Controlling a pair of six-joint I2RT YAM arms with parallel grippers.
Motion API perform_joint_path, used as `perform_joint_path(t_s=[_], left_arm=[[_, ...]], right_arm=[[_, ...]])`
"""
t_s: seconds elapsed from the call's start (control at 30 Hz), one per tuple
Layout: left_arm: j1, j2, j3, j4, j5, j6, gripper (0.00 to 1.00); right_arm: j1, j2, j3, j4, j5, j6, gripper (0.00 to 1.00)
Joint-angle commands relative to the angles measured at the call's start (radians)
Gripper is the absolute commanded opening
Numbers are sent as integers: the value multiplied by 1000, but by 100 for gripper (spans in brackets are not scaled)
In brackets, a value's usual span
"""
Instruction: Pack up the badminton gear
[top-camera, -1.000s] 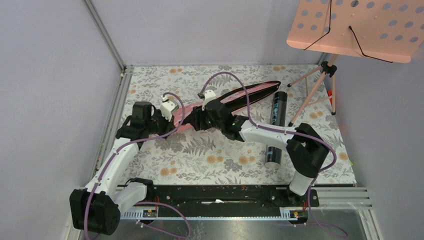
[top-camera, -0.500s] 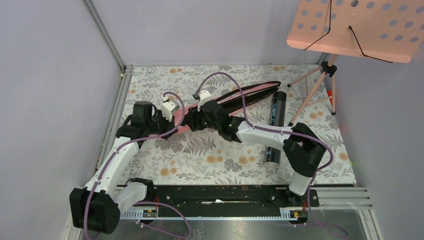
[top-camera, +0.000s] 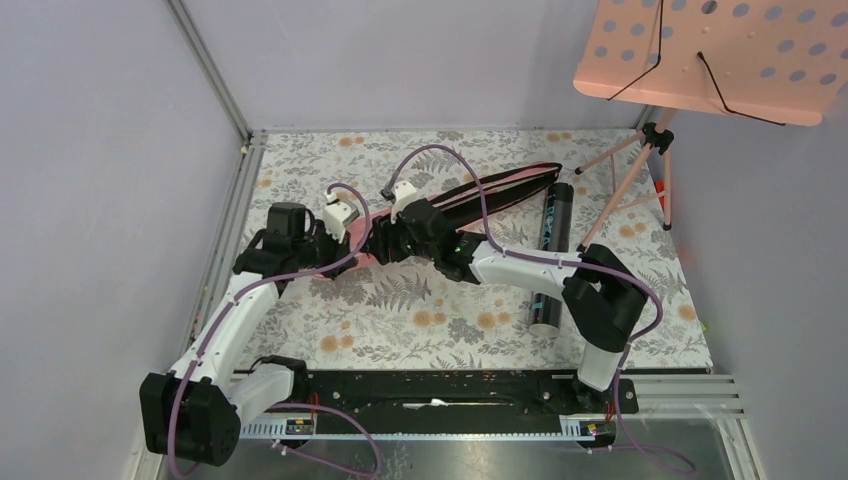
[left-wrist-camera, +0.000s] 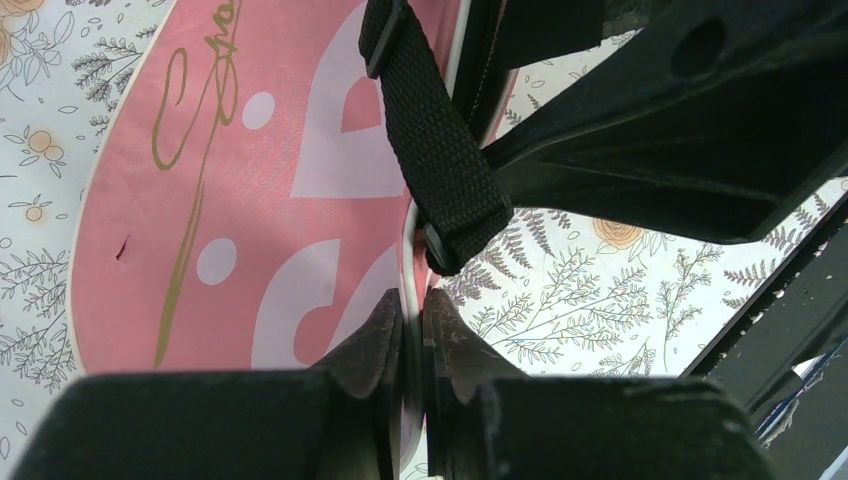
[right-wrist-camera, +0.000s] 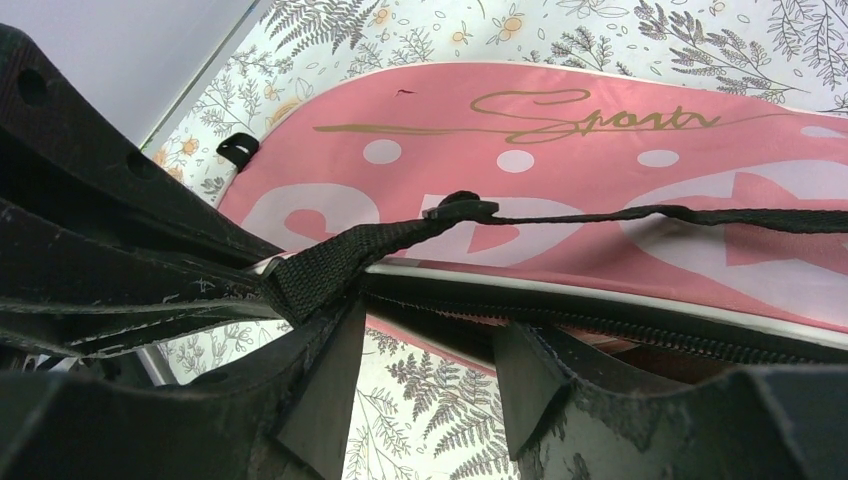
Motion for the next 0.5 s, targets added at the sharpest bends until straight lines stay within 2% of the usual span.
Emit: perform_joint_path(t_s=[0.0,0.47], left_arm=[[-20,1,57,61,130,-23,0],[-26,13,56,78,116,-29,0]], right_arm=[[42,24,63,49,-12,-14,56],[66,-7,40,86,10,-36,60]])
